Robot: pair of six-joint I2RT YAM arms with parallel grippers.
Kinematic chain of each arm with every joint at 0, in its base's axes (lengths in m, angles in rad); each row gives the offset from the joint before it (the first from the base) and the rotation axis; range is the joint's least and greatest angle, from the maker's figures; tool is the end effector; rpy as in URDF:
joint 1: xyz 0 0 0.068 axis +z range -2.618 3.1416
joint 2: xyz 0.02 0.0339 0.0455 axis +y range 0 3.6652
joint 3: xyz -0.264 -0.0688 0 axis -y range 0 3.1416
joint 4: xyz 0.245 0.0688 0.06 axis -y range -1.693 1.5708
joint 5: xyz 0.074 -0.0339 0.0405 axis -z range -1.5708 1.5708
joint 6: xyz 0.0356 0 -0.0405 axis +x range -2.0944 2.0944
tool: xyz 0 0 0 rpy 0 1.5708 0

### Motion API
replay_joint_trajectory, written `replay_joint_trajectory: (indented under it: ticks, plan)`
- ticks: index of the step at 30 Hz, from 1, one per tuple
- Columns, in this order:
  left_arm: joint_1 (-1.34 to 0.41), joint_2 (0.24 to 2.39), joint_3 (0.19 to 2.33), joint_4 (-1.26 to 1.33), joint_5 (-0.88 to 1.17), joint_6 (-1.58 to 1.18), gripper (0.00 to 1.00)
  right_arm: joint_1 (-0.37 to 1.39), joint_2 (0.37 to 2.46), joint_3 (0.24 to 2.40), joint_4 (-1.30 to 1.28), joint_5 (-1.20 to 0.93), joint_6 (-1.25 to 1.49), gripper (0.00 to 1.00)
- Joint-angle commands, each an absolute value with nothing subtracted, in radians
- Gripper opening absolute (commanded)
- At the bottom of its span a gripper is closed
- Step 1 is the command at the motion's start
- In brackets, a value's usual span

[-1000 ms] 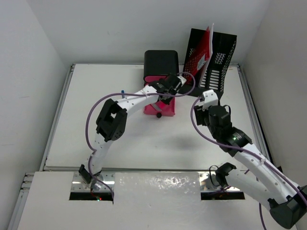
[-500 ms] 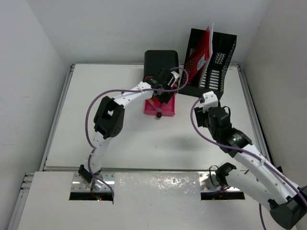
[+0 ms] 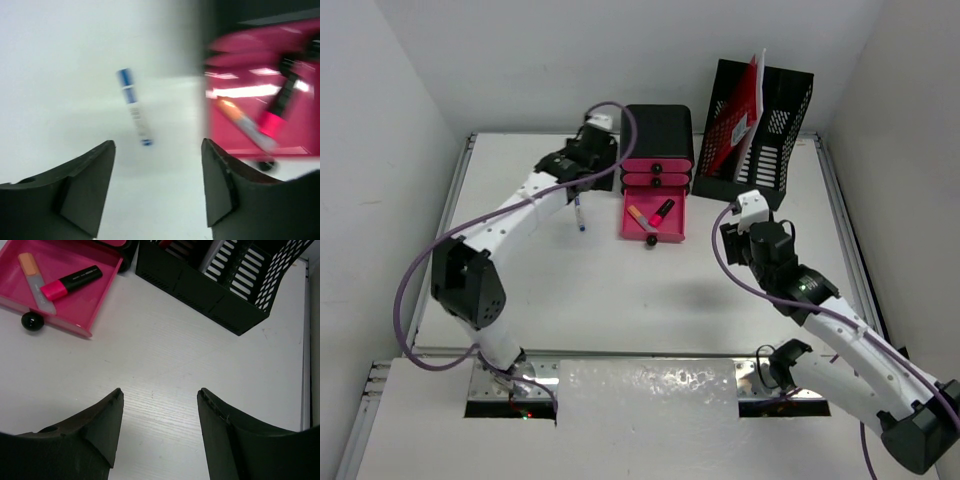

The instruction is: Organize the desk

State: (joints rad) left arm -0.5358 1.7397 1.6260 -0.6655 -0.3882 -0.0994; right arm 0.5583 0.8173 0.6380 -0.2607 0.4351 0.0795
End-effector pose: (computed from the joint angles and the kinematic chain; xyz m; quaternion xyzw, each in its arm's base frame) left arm 0.3428 -0.1879 0.3304 0.1234 0.9000 0.0509 0.4150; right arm 0.1668 0.0865 0.2761 -0.0832 0.8284 -0.0090 0.5539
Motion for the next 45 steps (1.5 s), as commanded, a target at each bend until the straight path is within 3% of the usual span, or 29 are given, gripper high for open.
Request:
replay_joint_trajectory:
  ticks: [1, 7, 23, 30, 31, 34, 39, 45]
  plan:
    - [-0.424, 1.735, 1.47, -0.603, -0.534, -0.253, 0.6, 0.558, 0.828, 0.626, -0.201, 0.404, 0.103, 0.59]
    - [-0.29, 1.854, 1.4, -0.477, -0.494, -0.287, 0.54, 0.557, 0.841, 0.64, -0.21, 0.393, 0.101, 0.59]
    - [-0.259, 2.045, 1.497, -0.359, -0.342, -0.304, 0.53, 0.558, 0.876, 0.658, -0.244, 0.416, 0.077, 0.59]
    - [-0.259, 2.103, 1.482, -0.345, -0.313, -0.34, 0.35, 0.557, 0.89, 0.661, -0.239, 0.417, 0.064, 0.59]
    - [-0.258, 2.105, 1.479, -0.345, -0.314, -0.344, 0.18, 0.557, 0.888, 0.66, -0.239, 0.417, 0.063, 0.59]
    - [-0.258, 2.105, 1.471, -0.344, -0.313, -0.359, 0.0, 0.557, 0.884, 0.658, -0.244, 0.423, 0.061, 0.59]
    - [-0.265, 2.039, 1.442, -0.411, -0.265, -0.373, 0.0, 0.558, 0.874, 0.657, -0.252, 0.434, 0.061, 0.59]
    - [-0.357, 1.775, 1.416, -0.606, -0.212, -0.335, 0.0, 0.558, 0.859, 0.647, -0.247, 0.442, 0.067, 0.59]
